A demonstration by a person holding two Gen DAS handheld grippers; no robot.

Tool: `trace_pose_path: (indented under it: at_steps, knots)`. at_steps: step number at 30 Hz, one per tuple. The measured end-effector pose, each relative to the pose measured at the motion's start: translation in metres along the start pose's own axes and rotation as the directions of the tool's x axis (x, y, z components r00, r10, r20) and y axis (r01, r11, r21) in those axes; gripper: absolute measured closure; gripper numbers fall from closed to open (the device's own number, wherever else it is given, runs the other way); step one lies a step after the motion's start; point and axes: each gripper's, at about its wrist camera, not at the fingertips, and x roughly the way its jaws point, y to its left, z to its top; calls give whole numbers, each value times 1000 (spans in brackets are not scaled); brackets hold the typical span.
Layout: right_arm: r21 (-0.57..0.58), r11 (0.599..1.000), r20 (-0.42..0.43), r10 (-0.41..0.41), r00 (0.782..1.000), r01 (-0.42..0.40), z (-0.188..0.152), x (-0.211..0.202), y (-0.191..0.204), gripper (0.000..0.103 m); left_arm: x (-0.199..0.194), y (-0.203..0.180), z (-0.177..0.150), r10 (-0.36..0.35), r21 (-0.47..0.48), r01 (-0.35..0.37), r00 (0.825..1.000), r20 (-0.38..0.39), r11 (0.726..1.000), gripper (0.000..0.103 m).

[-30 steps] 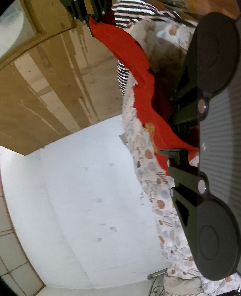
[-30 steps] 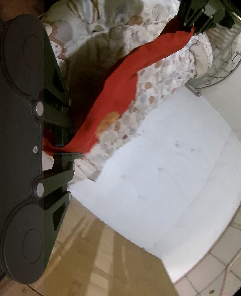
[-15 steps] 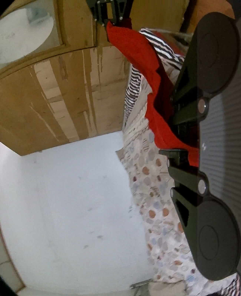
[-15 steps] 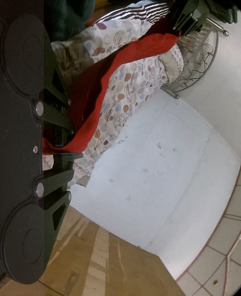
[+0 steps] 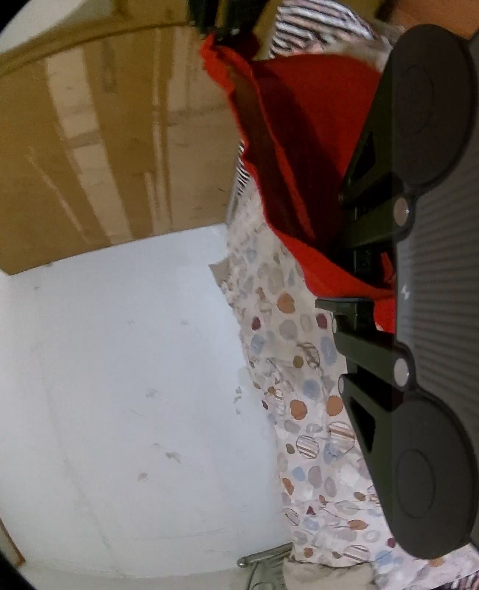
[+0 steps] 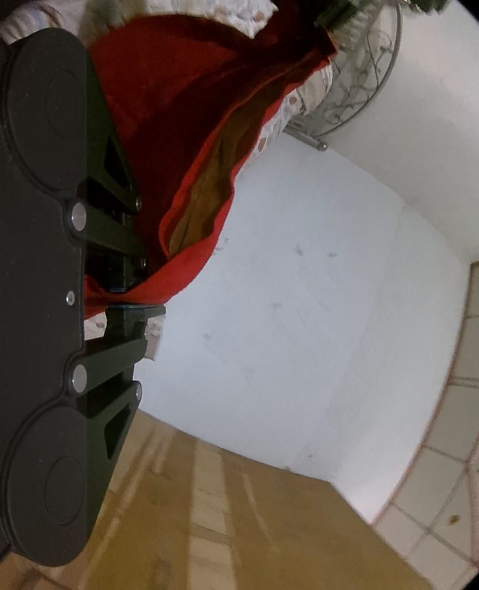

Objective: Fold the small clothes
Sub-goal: 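Lift the hem with both grippers and fold it toward the collar, then lower the hem onto the shirt and open both grippers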

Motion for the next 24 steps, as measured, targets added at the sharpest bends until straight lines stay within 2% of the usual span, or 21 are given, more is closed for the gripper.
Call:
trace_pose_path:
  at_steps: [3, 7, 12, 15, 18, 21, 23, 24]
  knots:
    - [11, 1000, -32, 3, 999, -2, -9, 54, 0, 98, 48, 13, 1, 11, 22, -10, 999, -52, 1000, 97]
    - [-25, 1000, -104, 10, 994, -13, -26, 116, 14, 98, 111, 31, -6, -24, -46, 18, 990, -141, 999, 97]
    - [2, 999, -233, 42, 972, -43, -56, 176, 26, 97, 176, 36, -27, -46, -70, 32, 977, -208, 997, 97]
    - [73, 996, -320, 79, 944, -59, -75, 201, 25, 95, 204, 35, -46, -55, -91, 34, 971, -234, 995, 97]
    - [134, 989, -381, 115, 917, -68, -95, 217, 26, 91, 232, 33, -63, -75, -104, 48, 957, -278, 993, 96]
    - [161, 984, -414, 135, 900, -73, -110, 231, 24, 90, 249, 29, -75, -88, -99, 60, 948, -307, 993, 96]
    - [178, 981, -426, 146, 893, -76, -118, 235, 22, 81, 257, 29, -82, -97, -105, 66, 942, -322, 992, 95]
    - [186, 980, -431, 147, 890, -72, -121, 237, 22, 79, 259, 31, -84, -102, -116, 67, 939, -329, 991, 92]
